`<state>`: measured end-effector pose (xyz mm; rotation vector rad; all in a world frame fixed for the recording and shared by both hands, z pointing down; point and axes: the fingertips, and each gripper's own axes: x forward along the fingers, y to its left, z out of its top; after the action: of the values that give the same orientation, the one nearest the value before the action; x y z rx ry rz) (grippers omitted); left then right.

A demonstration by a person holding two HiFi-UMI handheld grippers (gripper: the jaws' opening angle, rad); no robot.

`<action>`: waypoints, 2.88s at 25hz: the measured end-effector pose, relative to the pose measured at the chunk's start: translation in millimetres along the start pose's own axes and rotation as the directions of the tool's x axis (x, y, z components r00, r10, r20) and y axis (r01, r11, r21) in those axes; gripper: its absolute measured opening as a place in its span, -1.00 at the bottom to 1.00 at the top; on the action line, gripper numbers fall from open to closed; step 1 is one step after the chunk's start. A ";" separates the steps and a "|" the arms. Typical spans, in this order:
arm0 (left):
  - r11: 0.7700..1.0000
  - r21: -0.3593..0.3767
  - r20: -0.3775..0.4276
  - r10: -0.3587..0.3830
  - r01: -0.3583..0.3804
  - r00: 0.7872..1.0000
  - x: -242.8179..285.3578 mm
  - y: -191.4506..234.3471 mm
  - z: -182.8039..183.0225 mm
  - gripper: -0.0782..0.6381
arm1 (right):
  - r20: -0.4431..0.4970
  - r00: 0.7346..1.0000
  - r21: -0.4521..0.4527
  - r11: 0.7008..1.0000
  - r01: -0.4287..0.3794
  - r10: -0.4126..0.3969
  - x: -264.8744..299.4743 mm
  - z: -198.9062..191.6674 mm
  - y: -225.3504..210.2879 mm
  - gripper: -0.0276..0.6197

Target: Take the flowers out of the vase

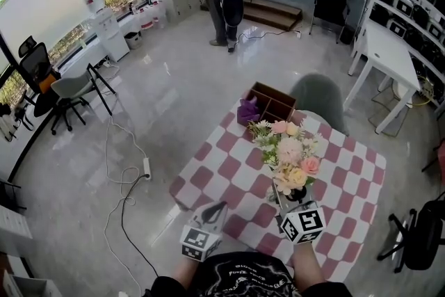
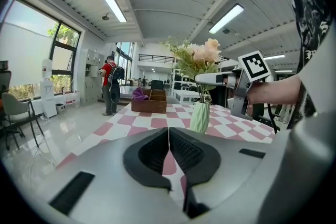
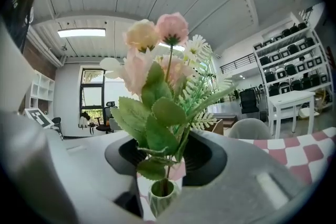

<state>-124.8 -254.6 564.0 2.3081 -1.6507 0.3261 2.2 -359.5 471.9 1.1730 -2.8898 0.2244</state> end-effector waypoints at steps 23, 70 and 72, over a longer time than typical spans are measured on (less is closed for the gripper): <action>1.000 0.004 0.036 -0.025 0.025 0.999 -3.5 2.5 2.5 -0.75 | 0.269 0.963 0.021 1.000 0.000 -0.005 -21.1 105.1 9.7 -0.51; 0.970 0.027 0.009 -0.242 0.242 0.970 15.0 -59.7 -10.6 -0.75 | 0.130 0.924 0.202 0.922 0.330 -0.359 -140.7 67.2 -54.5 -0.59; 0.970 0.030 0.008 -0.242 0.242 0.970 15.4 -60.2 -8.9 -0.75 | 0.107 0.925 0.218 0.916 0.337 -0.366 -142.3 58.4 -58.2 -0.59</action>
<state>-63.0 -246.7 571.7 2.5029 -1.3561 0.2838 147.2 -310.2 411.9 1.7886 -2.7507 0.4382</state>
